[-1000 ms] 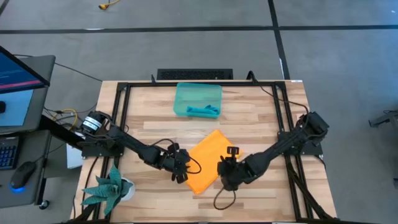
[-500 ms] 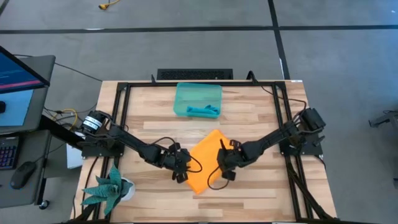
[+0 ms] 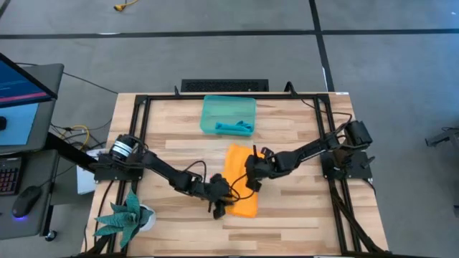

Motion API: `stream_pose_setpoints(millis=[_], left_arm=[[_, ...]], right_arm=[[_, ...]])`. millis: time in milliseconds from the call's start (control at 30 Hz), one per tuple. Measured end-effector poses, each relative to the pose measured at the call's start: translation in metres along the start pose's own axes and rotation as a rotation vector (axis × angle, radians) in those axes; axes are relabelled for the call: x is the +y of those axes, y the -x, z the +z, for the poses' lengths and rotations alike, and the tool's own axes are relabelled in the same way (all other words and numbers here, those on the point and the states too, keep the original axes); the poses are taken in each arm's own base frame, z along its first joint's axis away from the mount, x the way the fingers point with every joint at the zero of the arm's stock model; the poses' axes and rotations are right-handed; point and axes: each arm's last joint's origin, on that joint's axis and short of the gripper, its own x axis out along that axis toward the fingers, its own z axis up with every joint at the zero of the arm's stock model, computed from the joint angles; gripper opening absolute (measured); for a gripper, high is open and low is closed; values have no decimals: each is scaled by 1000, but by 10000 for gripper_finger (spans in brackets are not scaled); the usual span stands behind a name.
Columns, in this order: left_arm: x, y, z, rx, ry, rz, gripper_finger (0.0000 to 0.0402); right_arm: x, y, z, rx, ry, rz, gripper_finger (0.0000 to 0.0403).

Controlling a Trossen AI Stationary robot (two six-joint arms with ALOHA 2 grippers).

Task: Roll microfiber towels into tight, uniform cylinder then place into a basket
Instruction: Fold the yellow microfiber cloth

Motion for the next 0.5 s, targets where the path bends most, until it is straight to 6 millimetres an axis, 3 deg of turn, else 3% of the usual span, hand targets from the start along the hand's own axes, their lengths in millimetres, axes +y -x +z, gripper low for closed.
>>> stream_pose_setpoints(millis=[233, 500], left_arm=[[-12, 3, 10, 21, -85, -76, 155], [-28, 19, 18, -21, -131, -92, 155]], right_arm=[[10, 10, -16, 69, 102, -13, 118], [17, 55, -27, 15, 94, -51, 118]])
